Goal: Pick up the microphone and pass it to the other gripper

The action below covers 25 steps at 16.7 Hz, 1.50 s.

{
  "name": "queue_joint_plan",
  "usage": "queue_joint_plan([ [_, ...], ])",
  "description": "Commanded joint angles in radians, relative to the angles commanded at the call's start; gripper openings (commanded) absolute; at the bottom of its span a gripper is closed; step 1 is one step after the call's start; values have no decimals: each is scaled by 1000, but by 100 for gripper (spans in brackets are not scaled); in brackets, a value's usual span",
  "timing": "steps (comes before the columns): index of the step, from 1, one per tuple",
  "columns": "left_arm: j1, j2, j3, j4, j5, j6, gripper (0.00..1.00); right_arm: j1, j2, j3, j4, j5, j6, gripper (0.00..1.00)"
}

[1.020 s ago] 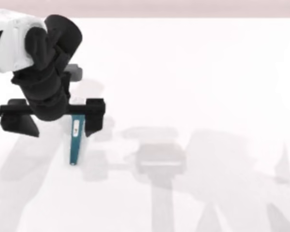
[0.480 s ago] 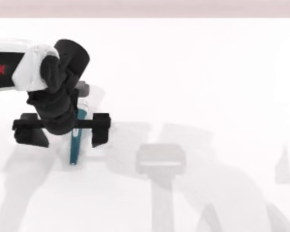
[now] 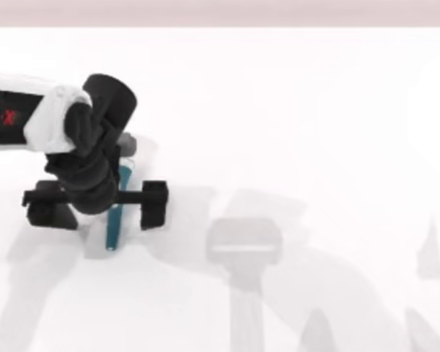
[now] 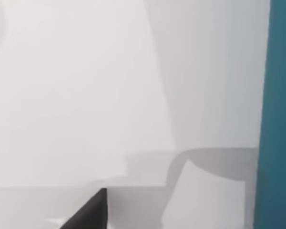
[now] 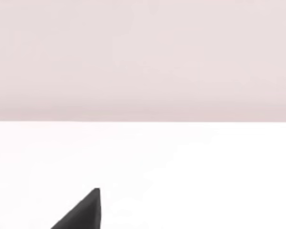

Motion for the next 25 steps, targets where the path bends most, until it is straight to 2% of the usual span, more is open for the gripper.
queue_joint_plan([
  [1,0,0,0,0,0,0,100,0,0,0,0,0,0,100],
  [14,0,0,0,0,0,0,2,0,0,0,0,0,0,100],
  [25,-2,-69,23,-23,-14,18,0,0,0,0,0,0,0,100],
])
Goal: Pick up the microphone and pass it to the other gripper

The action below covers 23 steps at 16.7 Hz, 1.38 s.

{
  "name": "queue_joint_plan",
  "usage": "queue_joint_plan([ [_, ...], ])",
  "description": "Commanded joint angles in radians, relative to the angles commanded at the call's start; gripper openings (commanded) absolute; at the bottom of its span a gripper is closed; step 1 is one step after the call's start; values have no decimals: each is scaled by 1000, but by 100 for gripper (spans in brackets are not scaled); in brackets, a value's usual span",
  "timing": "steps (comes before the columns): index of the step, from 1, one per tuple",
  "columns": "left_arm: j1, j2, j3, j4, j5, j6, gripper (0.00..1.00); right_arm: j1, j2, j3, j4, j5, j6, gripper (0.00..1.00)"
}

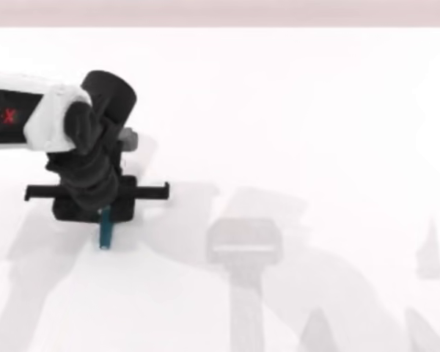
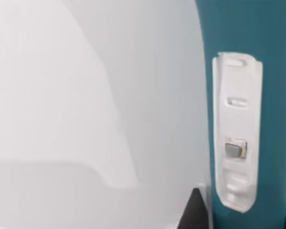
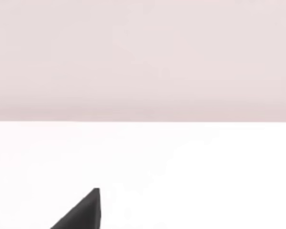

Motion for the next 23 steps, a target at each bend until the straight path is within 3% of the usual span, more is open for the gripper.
queue_joint_plan([
  [6,5,-57,-58,269,110,69,0,0,0,0,0,0,0,100],
  [17,39,-305,-316,1216,448,285,0,0,0,0,0,0,0,100],
  [20,47,-369,-357,1345,505,326,0,0,0,0,0,0,0,100],
  [23,50,-391,-368,1380,521,339,0,0,0,0,0,0,0,100],
])
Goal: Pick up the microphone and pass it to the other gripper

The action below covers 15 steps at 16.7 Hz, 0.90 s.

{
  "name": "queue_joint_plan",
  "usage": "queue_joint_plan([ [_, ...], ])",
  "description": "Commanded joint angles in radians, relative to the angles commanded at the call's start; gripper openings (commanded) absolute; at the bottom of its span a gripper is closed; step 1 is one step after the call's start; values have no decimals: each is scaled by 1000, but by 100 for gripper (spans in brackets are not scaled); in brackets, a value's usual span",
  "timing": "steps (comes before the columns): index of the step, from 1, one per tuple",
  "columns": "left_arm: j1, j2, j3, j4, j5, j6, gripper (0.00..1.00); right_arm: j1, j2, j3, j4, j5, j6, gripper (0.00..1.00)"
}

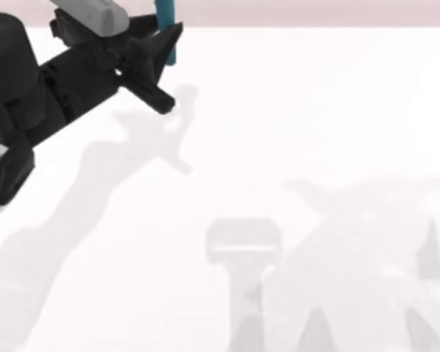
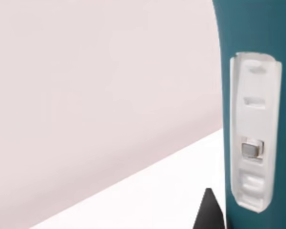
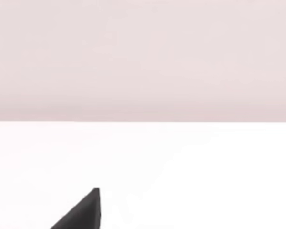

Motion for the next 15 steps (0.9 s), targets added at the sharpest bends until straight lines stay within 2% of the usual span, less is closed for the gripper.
queue_joint_plan([
  [5,-21,7,3,9,-18,0,0,0,0,0,0,0,0,100],
  [8,-103,22,-5,65,-104,-4,0,0,0,0,0,0,0,100],
  [12,-244,39,-25,156,-257,-14,0,0,0,0,0,0,0,100],
  [15,-299,42,-32,194,-314,-17,0,0,0,0,0,0,0,100],
])
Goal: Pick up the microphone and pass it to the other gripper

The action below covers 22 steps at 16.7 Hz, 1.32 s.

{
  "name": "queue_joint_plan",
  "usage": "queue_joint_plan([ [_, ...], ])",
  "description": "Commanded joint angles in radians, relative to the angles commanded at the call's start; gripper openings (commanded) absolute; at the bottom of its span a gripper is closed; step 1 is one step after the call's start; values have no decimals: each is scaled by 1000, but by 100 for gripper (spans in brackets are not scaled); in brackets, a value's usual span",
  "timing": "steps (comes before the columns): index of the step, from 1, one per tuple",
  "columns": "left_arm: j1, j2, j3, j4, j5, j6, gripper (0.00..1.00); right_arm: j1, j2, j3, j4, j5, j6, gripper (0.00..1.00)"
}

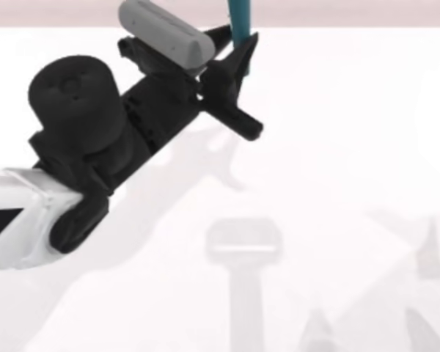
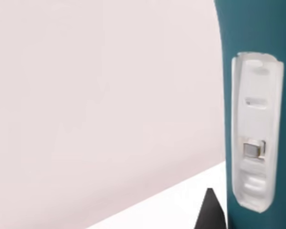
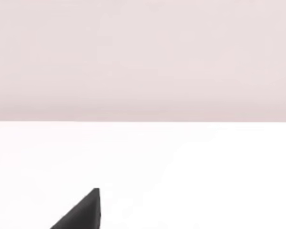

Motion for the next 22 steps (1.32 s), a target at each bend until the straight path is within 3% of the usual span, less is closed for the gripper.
queue_joint_plan([
  [10,0,0,0,0,0,0,0,1,1,1,1,-1,0,100],
  [12,0,0,0,0,0,0,0,19,34,29,17,-16,-2,100],
  [16,0,0,0,0,0,0,0,102,227,165,97,-90,-14,100],
  [22,0,0,0,0,0,0,0,279,728,441,253,-246,-38,100],
])
